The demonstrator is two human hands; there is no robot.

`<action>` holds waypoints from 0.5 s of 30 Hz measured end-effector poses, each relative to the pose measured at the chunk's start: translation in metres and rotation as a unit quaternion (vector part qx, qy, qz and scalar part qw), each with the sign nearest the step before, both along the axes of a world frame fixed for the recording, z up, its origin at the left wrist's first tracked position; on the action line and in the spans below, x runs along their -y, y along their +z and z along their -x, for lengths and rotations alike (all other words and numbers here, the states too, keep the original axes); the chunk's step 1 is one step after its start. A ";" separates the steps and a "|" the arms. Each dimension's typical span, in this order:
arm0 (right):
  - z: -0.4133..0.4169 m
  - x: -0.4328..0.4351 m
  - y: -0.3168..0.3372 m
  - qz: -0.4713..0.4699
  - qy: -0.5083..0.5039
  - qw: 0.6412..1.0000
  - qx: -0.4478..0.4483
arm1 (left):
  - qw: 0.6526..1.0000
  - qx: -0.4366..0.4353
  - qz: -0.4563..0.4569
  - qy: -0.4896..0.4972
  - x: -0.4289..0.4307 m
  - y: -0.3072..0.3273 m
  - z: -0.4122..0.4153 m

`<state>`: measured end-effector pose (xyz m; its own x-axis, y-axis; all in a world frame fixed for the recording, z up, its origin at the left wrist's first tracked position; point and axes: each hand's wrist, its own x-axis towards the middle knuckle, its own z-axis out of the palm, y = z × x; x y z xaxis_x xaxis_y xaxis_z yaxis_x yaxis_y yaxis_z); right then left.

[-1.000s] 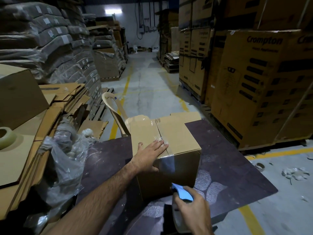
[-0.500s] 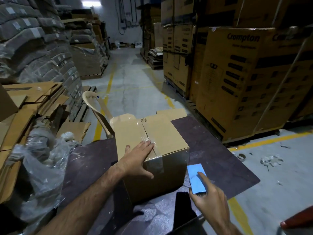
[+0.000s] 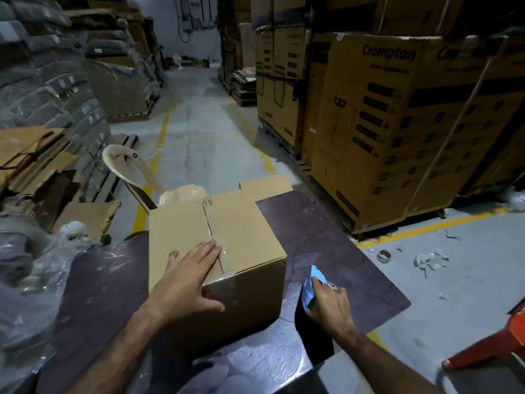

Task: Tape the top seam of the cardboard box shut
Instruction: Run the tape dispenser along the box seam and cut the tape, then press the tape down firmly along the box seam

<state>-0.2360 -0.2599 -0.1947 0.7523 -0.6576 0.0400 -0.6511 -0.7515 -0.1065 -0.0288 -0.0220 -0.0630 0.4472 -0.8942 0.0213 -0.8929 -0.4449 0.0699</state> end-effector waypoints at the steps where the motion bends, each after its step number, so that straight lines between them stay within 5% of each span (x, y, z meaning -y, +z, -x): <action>1: -0.004 0.006 -0.007 0.004 0.017 1.000 -0.004 | 1.000 0.003 -0.001 0.004 0.000 -0.001 0.000; 15: -0.016 0.018 -0.032 -0.001 0.126 0.989 -0.080 | 0.996 -0.002 -0.076 0.038 0.006 0.010 0.008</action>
<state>-0.2201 -0.2776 -0.2271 0.8885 -0.4491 -0.0943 -0.4526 -0.8915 -0.0186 -0.0371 -0.0278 -0.0525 0.5141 -0.8502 -0.1134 -0.8557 -0.5175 0.0005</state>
